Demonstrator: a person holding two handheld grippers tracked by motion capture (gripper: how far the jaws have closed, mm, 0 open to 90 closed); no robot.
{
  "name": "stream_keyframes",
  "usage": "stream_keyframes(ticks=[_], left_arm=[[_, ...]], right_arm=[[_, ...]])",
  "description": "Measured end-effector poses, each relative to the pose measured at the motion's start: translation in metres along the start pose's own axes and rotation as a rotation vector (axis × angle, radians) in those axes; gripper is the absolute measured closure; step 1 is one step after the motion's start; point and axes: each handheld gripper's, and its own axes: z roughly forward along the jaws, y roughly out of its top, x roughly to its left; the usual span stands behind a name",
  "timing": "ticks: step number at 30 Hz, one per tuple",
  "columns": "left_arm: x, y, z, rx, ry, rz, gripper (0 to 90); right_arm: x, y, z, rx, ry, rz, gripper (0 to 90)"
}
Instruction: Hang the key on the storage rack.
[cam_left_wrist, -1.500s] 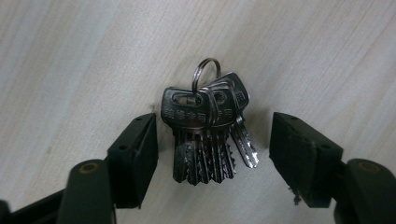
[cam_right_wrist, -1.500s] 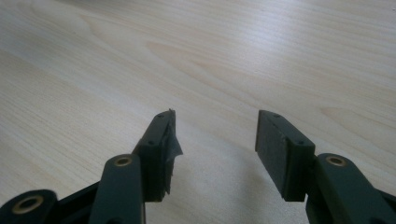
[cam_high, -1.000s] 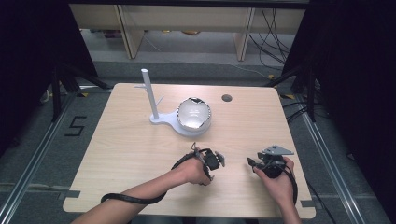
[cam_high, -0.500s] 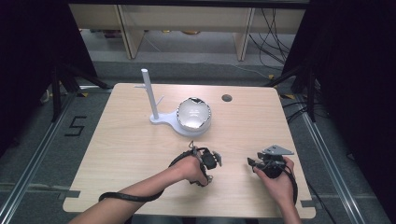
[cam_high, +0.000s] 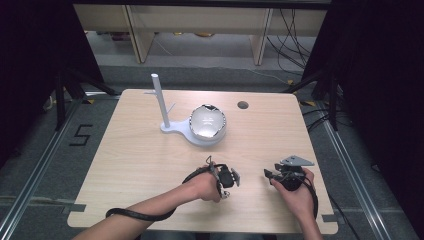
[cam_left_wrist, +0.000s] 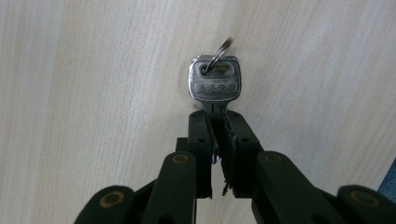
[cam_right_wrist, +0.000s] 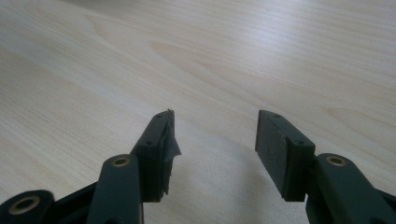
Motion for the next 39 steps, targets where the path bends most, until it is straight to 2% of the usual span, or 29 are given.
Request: stream_keyframes(ticks=[1,2,4,5,7,8,12,16,19,22,30,34,36,38,39], left_arm=[[0.001,0.0,0.0,0.0,-0.006,0.003,81.9],[0.002,0.0,0.0,-0.001,-0.014,-0.001,81.0],[0.004,0.001,0.0,-0.009,-0.032,-0.011,79.1],[0.005,0.001,0.0,-0.01,-0.038,-0.012,76.0],[0.006,0.002,0.0,-0.019,-0.032,0.0,73.2],[0.006,0.002,0.0,-0.016,-0.031,0.006,73.1],[0.002,0.003,0.0,-0.003,-0.002,0.058,79.3],[0.0,0.0,0.0,-0.022,-0.007,0.118,80.1],[0.002,-0.002,0.0,-0.047,-0.028,0.1,80.1],[0.004,-0.004,0.0,-0.047,-0.046,0.099,80.2],[0.004,-0.008,-0.008,-0.062,-0.048,0.1,80.3],[0.006,-0.01,-0.014,-0.074,-0.046,0.099,80.3],[0.007,-0.012,-0.017,-0.086,-0.042,0.094,80.4],[0.009,-0.014,-0.021,-0.095,-0.036,0.092,83.7],[0.011,-0.016,-0.025,-0.11,-0.031,0.08,83.9]], right_arm=[[0.0,0.0,0.0,0.001,0.001,-0.001,48.4],[0.002,-0.001,0.0,0.008,0.003,0.029,48.3],[0.003,0.0,-0.001,0.015,0.007,0.039,48.3],[0.0,0.0,0.0,0.007,0.004,0.017,48.3],[-0.001,-0.001,0.001,-0.003,0.007,0.01,48.3],[0.0,-0.001,0.0,0.004,0.015,0.03,48.2],[0.0,-0.001,0.001,-0.001,0.003,0.018,48.1],[0.0,-0.001,0.001,0.004,0.015,0.024,48.1],[0.0,-0.001,0.001,0.006,0.017,0.028,48.0],[-0.001,-0.001,0.0,0.01,0.006,0.013,47.6],[0.001,-0.001,0.001,0.017,0.016,0.026,47.5],[0.0,-0.002,0.002,0.004,0.01,0.02,47.6],[0.0,-0.001,0.0,0.015,0.006,0.023,47.6],[-0.003,-0.002,0.002,-0.003,0.014,-0.011,47.6],[-0.003,-0.002,0.002,-0.003,0.015,-0.011,47.6]])
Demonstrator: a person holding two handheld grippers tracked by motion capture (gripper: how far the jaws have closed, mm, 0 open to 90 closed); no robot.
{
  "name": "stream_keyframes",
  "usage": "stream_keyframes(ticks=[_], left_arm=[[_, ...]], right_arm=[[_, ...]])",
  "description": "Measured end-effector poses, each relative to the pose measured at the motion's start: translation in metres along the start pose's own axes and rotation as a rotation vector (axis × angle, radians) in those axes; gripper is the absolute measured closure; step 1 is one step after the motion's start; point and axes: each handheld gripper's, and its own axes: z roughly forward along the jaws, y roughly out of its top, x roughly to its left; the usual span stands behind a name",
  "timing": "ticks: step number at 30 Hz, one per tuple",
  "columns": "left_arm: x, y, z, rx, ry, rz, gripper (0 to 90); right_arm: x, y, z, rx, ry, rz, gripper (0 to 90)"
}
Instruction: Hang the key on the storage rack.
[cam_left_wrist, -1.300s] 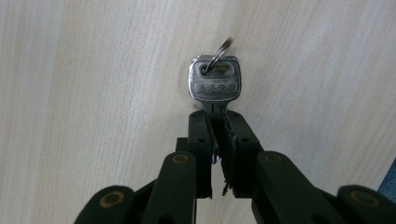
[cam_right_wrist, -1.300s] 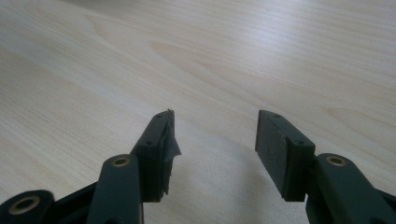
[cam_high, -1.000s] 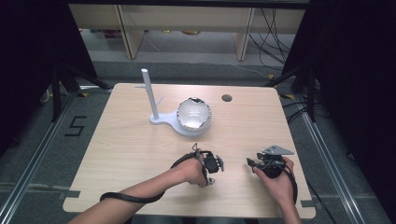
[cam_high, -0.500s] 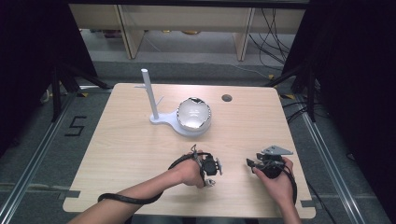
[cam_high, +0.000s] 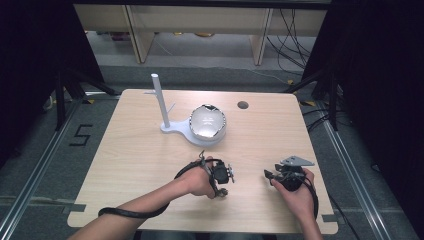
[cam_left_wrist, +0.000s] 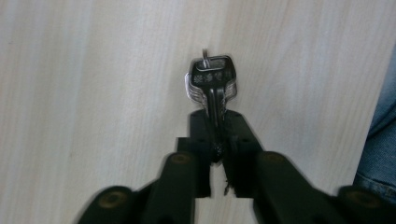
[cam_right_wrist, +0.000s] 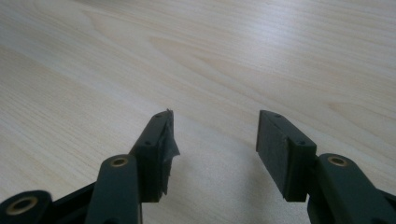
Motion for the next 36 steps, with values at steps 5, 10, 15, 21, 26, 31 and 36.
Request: stream_keyframes(ticks=[5,10,15,21,26,31,36], left_arm=[[0.004,-0.005,-0.006,0.004,0.004,-0.007,84.1],[0.006,-0.007,-0.013,-0.01,0.009,-0.023,84.9],[0.009,-0.012,-0.026,-0.029,0.034,-0.033,86.8],[0.017,-0.023,-0.045,-0.048,0.067,-0.056,87.0],[0.023,-0.033,-0.056,-0.058,0.088,-0.074,86.9],[0.03,-0.044,-0.068,-0.061,0.112,-0.1,86.9],[0.037,-0.059,-0.08,-0.081,0.133,-0.142,86.9]], right_arm=[[0.003,0.001,0.0,0.016,-0.009,0.03,47.5],[0.003,0.001,0.0,0.016,-0.011,0.031,47.6],[0.004,0.0,-0.001,0.026,-0.012,0.04,47.6],[0.001,-0.001,0.0,0.007,-0.012,0.015,47.6],[0.001,-0.001,-0.001,0.001,-0.018,0.017,47.7],[0.001,0.0,-0.001,0.003,0.0,0.032,47.7],[0.002,-0.001,0.0,-0.009,0.0,0.041,47.8]])
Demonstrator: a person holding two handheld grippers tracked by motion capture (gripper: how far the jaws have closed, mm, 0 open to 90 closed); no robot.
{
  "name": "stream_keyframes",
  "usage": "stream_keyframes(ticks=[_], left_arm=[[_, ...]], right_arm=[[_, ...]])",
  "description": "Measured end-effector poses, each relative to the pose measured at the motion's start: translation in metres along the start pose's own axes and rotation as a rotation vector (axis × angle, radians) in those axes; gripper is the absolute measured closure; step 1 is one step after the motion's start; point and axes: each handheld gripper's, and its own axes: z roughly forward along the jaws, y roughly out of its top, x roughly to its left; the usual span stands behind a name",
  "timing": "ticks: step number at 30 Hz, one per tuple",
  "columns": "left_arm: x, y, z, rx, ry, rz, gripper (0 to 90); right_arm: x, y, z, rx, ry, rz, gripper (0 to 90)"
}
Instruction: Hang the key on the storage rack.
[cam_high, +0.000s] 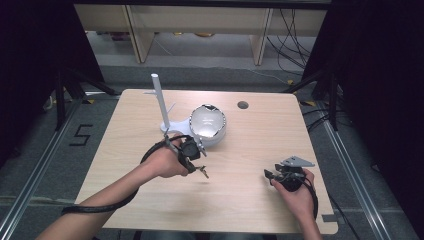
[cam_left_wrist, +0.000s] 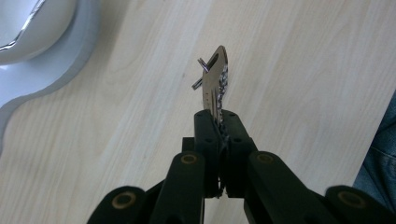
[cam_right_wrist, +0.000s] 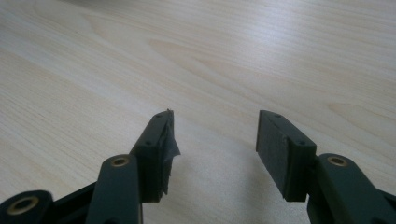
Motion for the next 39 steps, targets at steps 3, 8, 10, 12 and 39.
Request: stream_keyframes(ticks=[3,8,10,12,39], left_arm=[[0.007,-0.009,-0.004,-0.001,0.016,-0.014,86.9],[0.016,-0.023,-0.01,-0.021,0.031,-0.049,86.9],[0.02,-0.029,-0.014,-0.037,0.042,-0.071,86.9],[0.025,-0.034,-0.018,-0.044,0.051,-0.085,86.9],[0.119,-0.083,-0.1,-0.045,0.3,-0.287,86.8]], right_arm=[[0.0,-0.001,0.0,0.0,0.0,0.004,47.8],[0.0,-0.001,0.0,0.016,0.008,0.016,47.8],[0.001,-0.001,-0.001,0.005,-0.013,0.007,47.8],[0.001,-0.001,-0.001,0.005,-0.013,0.006,47.8],[-0.002,-0.001,-0.003,-0.002,-0.014,-0.005,47.8]])
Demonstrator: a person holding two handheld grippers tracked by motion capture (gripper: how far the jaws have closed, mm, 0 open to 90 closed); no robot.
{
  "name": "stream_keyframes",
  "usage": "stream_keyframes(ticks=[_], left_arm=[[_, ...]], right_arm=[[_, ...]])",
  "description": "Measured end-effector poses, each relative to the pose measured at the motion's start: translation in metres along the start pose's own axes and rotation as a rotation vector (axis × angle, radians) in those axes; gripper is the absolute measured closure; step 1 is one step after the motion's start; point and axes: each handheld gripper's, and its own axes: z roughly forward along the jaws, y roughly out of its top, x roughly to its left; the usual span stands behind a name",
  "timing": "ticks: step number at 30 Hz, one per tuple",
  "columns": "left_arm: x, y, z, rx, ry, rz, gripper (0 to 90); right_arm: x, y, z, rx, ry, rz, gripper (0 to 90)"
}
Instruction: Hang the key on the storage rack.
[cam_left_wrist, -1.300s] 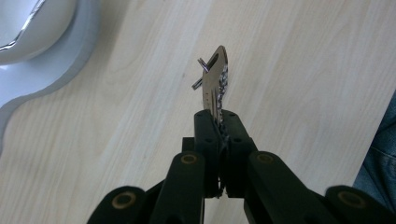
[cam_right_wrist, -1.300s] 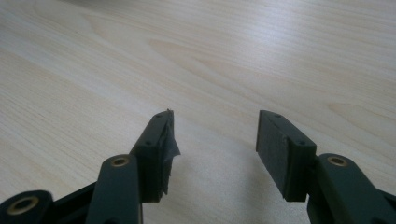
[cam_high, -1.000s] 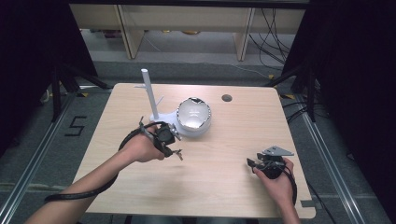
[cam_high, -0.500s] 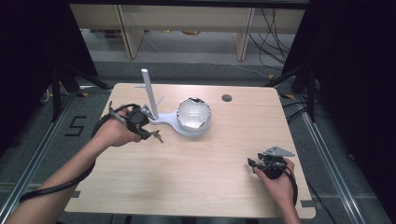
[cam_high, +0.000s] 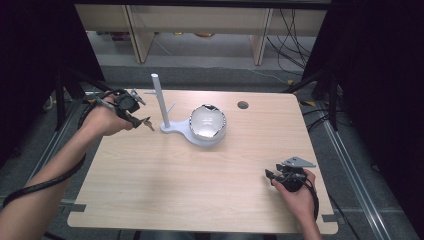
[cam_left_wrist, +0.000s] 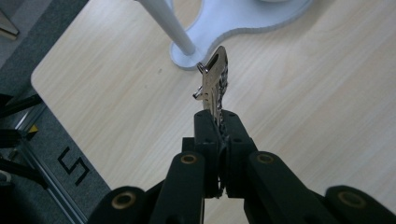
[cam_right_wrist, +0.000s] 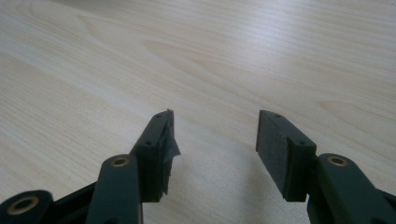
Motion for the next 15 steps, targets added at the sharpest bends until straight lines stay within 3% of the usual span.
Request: stream_keyframes(ticks=[5,9,10,12,13,14,15], left_arm=[[0.009,0.003,-0.003,-0.019,0.019,-0.013,86.8],[0.016,0.005,-0.007,-0.038,0.033,-0.02,86.8],[0.017,0.005,-0.007,-0.044,0.039,-0.021,86.8],[0.019,0.007,-0.009,-0.052,0.044,-0.029,86.8],[0.02,0.007,-0.01,-0.052,0.049,-0.024,86.8],[0.021,0.008,-0.01,-0.054,0.055,-0.024,86.8],[0.022,0.009,-0.011,-0.059,0.058,-0.025,86.8]], right_arm=[[-0.001,0.0,0.0,0.002,0.008,-0.005,47.8],[0.001,0.0,-0.001,0.012,0.008,0.031,47.8],[-0.001,0.0,0.0,0.004,-0.004,0.001,47.8],[0.002,-0.001,-0.001,0.001,-0.013,0.029,47.8],[0.003,-0.001,-0.001,0.012,0.013,0.05,47.8],[0.003,-0.001,-0.001,0.014,0.012,0.05,47.8],[0.0,0.0,-0.001,0.002,0.005,0.008,47.7]])
